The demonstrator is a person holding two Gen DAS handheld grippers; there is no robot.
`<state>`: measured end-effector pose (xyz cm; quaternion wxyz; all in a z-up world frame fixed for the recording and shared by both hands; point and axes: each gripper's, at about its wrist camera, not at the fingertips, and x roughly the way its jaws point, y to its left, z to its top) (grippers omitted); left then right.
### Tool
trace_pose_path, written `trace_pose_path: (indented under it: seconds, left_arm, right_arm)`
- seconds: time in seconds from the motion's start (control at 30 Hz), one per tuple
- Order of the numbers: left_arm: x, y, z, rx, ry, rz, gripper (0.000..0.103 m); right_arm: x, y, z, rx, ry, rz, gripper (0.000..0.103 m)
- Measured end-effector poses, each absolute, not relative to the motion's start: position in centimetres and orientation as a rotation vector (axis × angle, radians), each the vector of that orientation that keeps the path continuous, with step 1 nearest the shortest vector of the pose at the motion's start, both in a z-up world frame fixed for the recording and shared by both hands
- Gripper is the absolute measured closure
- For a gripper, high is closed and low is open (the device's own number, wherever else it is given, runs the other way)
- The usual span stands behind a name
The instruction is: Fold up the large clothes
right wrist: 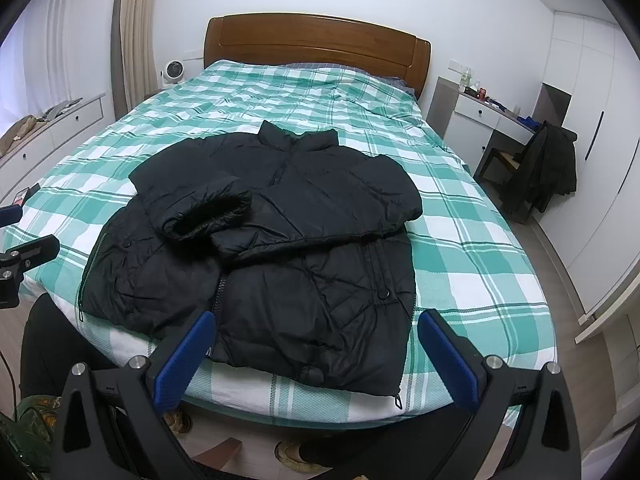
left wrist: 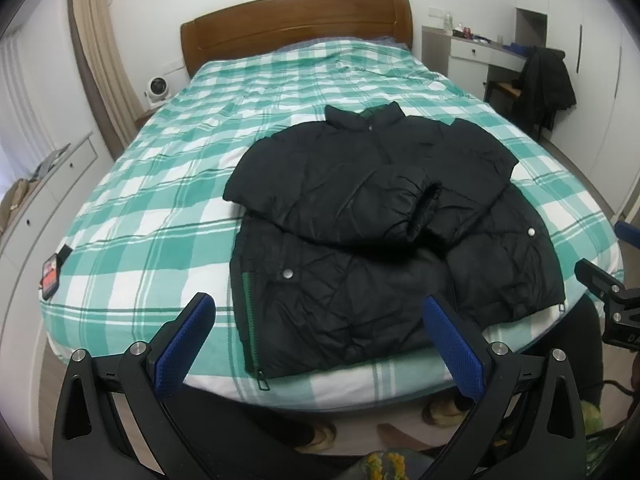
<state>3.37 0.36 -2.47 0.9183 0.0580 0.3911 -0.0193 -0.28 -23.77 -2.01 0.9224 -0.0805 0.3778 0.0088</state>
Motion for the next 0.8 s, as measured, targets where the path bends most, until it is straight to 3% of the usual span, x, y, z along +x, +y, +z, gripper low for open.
trace_pose_path:
  seconds: [0.8]
  left_arm:
    - [4.1, 0.9, -3.5, 0.098, 0.855, -0.058, 0.0]
  right_arm:
    - [0.2, -23.8, -2.6, -0.168, 0.794, 0.016, 0.0]
